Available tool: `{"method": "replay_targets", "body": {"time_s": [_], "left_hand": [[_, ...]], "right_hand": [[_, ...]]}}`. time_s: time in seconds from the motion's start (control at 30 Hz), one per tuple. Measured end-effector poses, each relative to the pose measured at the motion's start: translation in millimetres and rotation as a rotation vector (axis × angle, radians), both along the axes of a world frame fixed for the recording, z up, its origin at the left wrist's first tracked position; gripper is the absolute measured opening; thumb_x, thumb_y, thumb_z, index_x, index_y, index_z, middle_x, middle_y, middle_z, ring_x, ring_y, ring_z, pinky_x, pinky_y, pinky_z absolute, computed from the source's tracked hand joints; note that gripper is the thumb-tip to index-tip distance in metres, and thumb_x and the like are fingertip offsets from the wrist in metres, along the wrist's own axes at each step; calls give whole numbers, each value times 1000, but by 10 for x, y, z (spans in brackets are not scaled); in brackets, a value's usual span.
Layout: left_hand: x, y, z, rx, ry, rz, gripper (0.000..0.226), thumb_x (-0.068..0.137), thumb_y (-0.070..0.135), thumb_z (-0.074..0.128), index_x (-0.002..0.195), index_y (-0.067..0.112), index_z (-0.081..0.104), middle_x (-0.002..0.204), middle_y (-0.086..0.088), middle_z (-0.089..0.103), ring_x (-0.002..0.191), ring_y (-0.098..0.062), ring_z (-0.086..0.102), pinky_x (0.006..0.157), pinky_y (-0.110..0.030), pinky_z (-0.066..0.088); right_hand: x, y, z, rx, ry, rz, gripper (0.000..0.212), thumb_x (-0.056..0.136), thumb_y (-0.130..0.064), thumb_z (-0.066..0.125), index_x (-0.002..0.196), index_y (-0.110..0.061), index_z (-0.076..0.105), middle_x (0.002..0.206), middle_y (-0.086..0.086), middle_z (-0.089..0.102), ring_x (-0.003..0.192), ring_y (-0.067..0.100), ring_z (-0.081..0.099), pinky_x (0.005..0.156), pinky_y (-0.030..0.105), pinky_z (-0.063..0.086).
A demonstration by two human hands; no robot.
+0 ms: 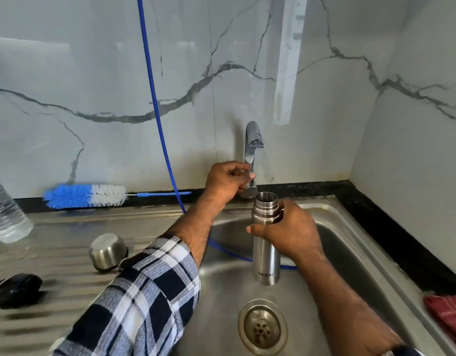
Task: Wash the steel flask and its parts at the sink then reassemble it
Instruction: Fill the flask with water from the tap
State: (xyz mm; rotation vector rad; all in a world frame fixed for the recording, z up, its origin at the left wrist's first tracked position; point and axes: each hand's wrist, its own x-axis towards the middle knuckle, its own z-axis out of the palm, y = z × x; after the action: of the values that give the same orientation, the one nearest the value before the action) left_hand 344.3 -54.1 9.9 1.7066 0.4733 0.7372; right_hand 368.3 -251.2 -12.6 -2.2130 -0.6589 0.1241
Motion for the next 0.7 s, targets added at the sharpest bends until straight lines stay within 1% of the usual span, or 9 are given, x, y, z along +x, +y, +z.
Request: {"method": "replay_targets", "body": {"time_s": [0.1, 0.17, 0.3, 0.43, 0.53, 0.7], "left_hand": [[113, 45, 11, 83, 17, -26, 17, 84, 16, 88, 100, 16, 83, 82, 2, 79, 63, -9, 68, 68, -30, 63], [155, 45, 0, 116, 19, -11, 13, 85, 16, 88, 97, 15, 83, 85, 3, 80, 66, -11, 72, 72, -30, 64], [164, 20, -55, 141, 16, 61, 11, 86, 17, 87, 95, 14, 82, 82, 3, 81, 70, -14, 77, 71, -28, 65], [53, 15, -182, -44, -70, 113, 4, 89, 10, 83, 93, 11, 81, 80, -4, 80, 76, -20, 79, 75, -35, 66], [-36, -4, -248, -147, -108, 145, 4, 91, 5, 80, 92, 9, 80, 80, -8, 80, 76, -22, 79, 75, -34, 66], [-113, -23, -280, -257, -49, 199, 4, 91, 4, 79, 93, 7, 78, 83, -10, 80, 81, -25, 80, 77, -35, 66]], "right_hand": [[10, -24, -2, 12, -22, -17, 70, 59, -57, 98, 113, -34, 60, 99, -16, 69, 94, 8, 66, 85, 38, 60], [5, -38, 5, 32, -21, -20, 68, 59, -57, 98, 110, -34, 59, 98, -16, 68, 92, 7, 66, 85, 38, 60], [-32, -31, 15, 57, -15, -2, 67, 61, -57, 97, 108, -35, 56, 97, -14, 68, 90, 5, 66, 80, 35, 60], [-70, -6, 11, 52, -14, 34, 67, 61, -56, 97, 108, -37, 54, 98, -16, 67, 91, 3, 65, 80, 31, 58], [-88, 25, -10, 39, -15, 54, 67, 62, -55, 97, 110, -36, 54, 98, -16, 67, 92, 4, 65, 80, 30, 57], [-137, 108, -95, 9, -30, 81, 68, 61, -57, 97, 112, -39, 56, 94, -20, 66, 90, 1, 65, 81, 30, 58]]}}
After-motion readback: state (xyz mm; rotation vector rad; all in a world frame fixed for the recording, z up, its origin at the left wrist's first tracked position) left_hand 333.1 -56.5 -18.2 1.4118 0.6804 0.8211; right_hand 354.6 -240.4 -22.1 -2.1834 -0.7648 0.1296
